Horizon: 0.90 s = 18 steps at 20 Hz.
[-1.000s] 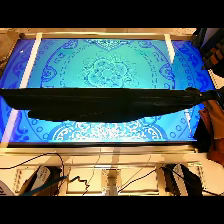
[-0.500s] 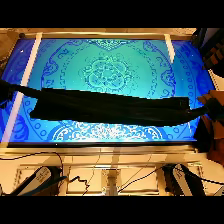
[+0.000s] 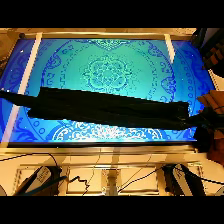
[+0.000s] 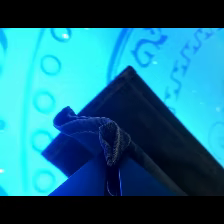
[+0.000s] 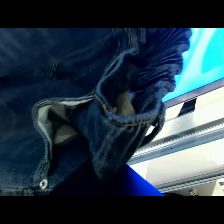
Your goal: Fold the clothes and pants, and hang the long-sleeved shirts on hangers.
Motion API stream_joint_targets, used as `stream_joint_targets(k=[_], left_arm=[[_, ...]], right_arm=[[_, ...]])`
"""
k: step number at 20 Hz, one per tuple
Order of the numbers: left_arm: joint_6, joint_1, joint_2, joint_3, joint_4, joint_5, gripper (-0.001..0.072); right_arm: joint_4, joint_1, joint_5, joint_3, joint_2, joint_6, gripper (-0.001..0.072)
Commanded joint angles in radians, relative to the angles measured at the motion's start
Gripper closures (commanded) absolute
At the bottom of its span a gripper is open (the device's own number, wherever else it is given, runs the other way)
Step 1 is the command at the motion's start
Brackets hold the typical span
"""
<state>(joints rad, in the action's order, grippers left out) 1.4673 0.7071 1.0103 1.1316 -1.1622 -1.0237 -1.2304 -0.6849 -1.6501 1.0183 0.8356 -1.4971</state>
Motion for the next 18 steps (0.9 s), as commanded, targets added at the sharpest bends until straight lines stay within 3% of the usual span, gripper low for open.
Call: stream_joint_targets(k=[1,4,9,16,18], left_arm=[[0.018,0.005,-0.048,0.068,-0.182,-0.089,0.0683],[0.018,0.005,-0.056,0.113,-0.281,-0.19,0.0684],[0.019,-0.013,0.037,0.115,-0.296,-0.225,0.0685],[0.068,-0.214,0.516,0.276,-0.297,-0.334,0.0685],[0.083,-0.272,0.613,0.362,-0.301,-0.311,0.0684]], right_arm=[[-0.003,0.0,-0.026,0.087,0.0,0.011,0.0673],[-0.003,0.0,-0.028,0.182,0.0,0.011,0.0673],[-0.005,0.0,0.052,0.196,0.041,0.002,0.0673],[0.093,0.019,0.089,0.203,0.471,-0.062,0.0673],[0.107,0.064,0.186,0.209,0.573,-0.062,0.0673]])
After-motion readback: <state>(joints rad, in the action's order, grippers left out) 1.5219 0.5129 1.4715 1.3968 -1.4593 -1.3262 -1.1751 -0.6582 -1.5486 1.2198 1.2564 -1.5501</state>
